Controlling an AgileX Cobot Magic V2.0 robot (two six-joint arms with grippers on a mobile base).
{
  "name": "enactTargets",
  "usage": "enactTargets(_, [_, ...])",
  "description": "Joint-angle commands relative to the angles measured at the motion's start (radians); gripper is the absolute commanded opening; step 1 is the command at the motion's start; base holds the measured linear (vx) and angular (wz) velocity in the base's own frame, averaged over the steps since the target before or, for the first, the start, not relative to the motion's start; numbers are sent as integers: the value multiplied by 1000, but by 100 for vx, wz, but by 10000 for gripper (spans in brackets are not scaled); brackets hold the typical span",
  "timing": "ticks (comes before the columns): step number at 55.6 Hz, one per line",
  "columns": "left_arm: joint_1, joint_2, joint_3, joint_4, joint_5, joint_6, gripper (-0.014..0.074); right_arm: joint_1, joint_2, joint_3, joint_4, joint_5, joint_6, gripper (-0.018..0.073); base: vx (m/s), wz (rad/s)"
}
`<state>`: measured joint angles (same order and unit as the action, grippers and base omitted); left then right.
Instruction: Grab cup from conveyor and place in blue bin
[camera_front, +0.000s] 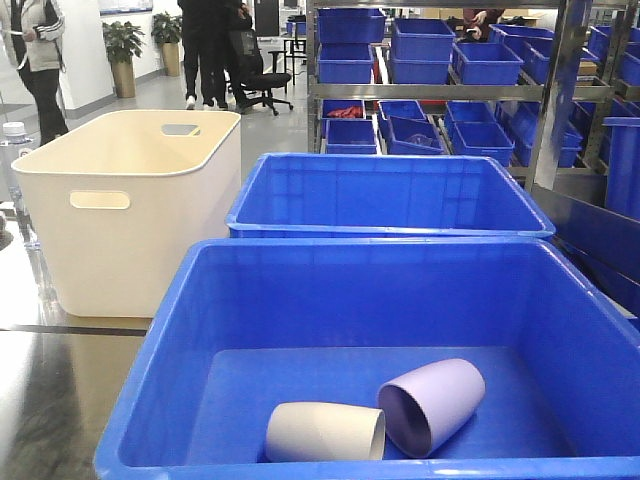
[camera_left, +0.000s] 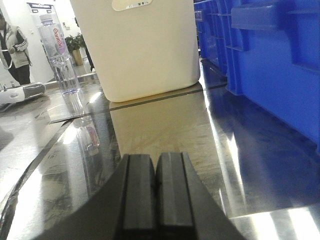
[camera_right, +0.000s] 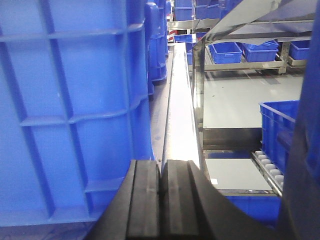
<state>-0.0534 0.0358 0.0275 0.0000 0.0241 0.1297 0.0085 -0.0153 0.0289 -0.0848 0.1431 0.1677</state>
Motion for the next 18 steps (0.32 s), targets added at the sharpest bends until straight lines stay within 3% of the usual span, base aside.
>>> enactTargets(1, [0, 8, 12, -11, -81, -8, -8, -6, -6, 20, -13, -88, 0, -9, 0, 0])
enactTargets(18, [0, 8, 12, -11, -81, -8, -8, -6, -6, 20, -13, -88, 0, -9, 0, 0])
